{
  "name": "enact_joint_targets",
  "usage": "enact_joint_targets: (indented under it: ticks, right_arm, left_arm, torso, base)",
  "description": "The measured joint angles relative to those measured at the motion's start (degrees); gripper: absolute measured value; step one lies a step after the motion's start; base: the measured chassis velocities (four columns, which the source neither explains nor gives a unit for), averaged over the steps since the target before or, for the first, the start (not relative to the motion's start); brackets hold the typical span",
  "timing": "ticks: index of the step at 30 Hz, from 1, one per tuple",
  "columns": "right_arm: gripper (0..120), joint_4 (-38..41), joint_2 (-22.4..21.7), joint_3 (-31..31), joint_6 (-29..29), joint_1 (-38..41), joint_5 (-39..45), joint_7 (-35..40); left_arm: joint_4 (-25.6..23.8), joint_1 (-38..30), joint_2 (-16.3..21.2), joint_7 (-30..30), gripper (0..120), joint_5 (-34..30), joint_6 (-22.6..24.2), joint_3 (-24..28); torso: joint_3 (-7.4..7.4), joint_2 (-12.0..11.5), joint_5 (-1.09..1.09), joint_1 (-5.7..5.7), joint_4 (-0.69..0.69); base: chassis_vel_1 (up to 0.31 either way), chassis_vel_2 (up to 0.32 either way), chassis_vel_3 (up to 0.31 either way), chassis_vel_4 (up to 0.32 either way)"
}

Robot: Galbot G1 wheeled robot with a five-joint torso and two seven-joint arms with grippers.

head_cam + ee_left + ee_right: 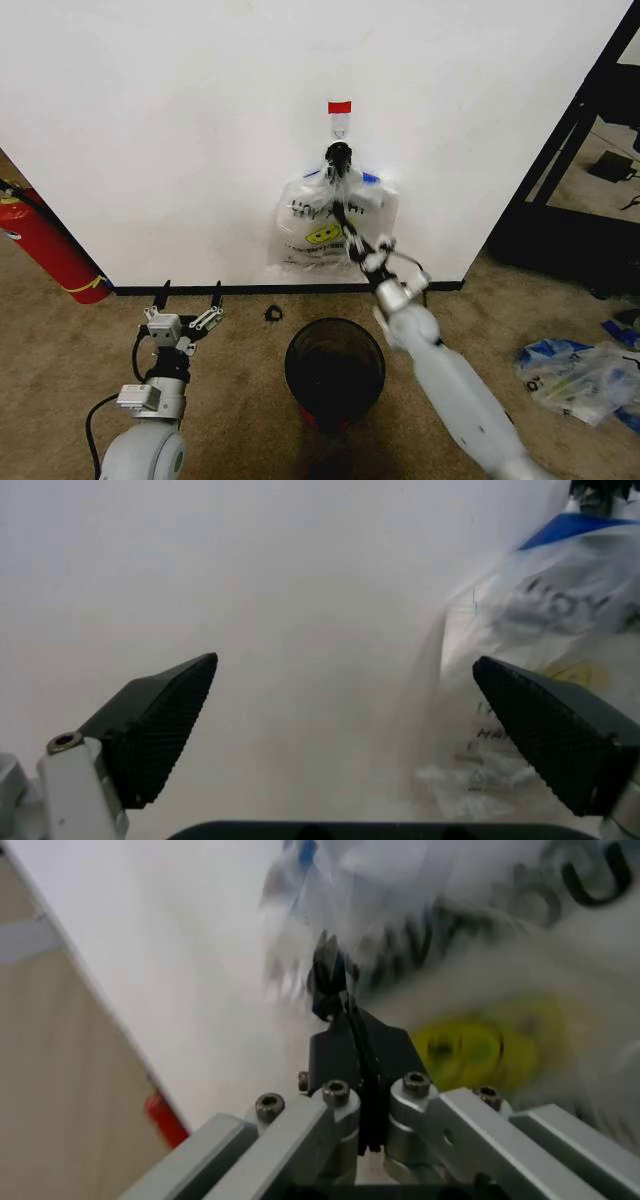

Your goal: Pick up the garbage bag from the wall and place it over the trash bin.

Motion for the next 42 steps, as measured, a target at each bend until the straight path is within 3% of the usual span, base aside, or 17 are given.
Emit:
enact_joint_targets:
  ticks: [6, 14, 42]
  right_arm:
    - [0, 0.52, -5.35, 6.14, -2.56, -6.46, -0.78, -15.59]
    - [0, -2.38, -7.71, 12.57, -3.3, -10.5, -5.39, -27.5]
    - [0, -12.97, -7.5, 19.88, -2.19, -9.77, -14.76, -40.53]
  left_arm:
    - [-0.47, 0.13, 0.06, -0.02, 100, 0.18, -0.02, 0.81]
    - [-1.11, 0.68, 0.11, -0.02, 100, 0.55, -0.07, 1.53]
    - [-1.35, 1.51, 0.39, -0.02, 100, 0.4, -1.49, 0.94]
  torso:
    - [0.0, 0.0, 0.02, 0.0, 0.01]
    - [0.0, 0.0, 0.02, 0.0, 0.01]
    - [0.01, -0.01, 0.01, 0.0, 0.01]
  base:
    - [0.0, 0.0, 0.0, 0.0]
    - [0.0, 0.0, 0.0, 0.0]
    - [0.0, 0.0, 0.0, 0.0]
